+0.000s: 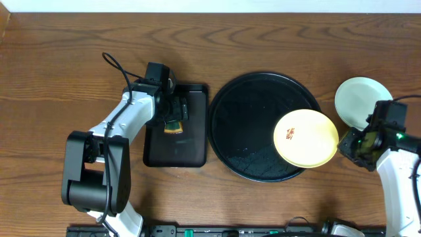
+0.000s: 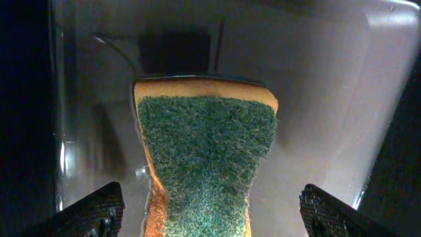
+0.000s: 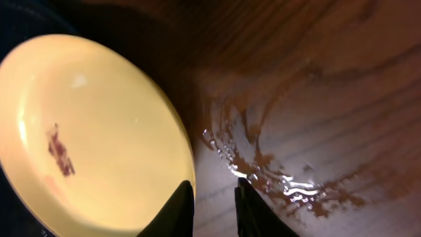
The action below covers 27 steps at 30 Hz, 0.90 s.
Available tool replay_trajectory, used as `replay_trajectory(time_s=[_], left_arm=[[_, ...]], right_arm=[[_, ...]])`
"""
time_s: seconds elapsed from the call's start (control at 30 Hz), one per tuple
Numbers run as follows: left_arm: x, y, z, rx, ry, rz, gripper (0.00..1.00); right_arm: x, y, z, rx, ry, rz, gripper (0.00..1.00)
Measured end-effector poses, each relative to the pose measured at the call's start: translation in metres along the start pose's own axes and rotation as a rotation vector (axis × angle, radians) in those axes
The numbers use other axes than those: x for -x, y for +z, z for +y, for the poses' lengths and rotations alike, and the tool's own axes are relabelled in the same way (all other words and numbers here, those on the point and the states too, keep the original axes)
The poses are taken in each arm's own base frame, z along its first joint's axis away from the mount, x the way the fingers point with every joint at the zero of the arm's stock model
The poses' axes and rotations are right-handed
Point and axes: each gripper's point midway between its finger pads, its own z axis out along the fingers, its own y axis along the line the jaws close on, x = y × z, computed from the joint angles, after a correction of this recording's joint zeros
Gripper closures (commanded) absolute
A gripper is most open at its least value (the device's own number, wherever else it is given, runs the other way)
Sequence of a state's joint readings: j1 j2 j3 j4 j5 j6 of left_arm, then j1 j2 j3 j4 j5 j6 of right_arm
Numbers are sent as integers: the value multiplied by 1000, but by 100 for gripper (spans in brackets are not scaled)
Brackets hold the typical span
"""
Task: Clean dirty plates on tray and stack at the side
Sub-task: 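Move right gripper to the yellow plate rim and grip it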
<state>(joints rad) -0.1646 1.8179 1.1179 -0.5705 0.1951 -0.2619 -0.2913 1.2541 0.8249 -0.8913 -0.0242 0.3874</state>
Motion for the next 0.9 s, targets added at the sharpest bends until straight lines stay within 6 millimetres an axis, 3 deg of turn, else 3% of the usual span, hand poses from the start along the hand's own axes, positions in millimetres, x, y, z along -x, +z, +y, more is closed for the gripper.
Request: replay_trajectory(time_s=[0.33,0.5,0.7,0.8,0.9], left_arm=[[0,0,0,0,0,0,14],[0,0,0,0,0,0,14],[0,0,0,0,0,0,14],[0,0,0,0,0,0,14],[0,0,0,0,0,0,14]], right_arm=[[-7,26,8,73,-10,-18,77],[-10,35,9,95,-18,-29,86],[-14,38,9,98,-19,-17,89],[-15,38,9,102,-23,-15,99],[-17,38,9,101,-21,-7,99]])
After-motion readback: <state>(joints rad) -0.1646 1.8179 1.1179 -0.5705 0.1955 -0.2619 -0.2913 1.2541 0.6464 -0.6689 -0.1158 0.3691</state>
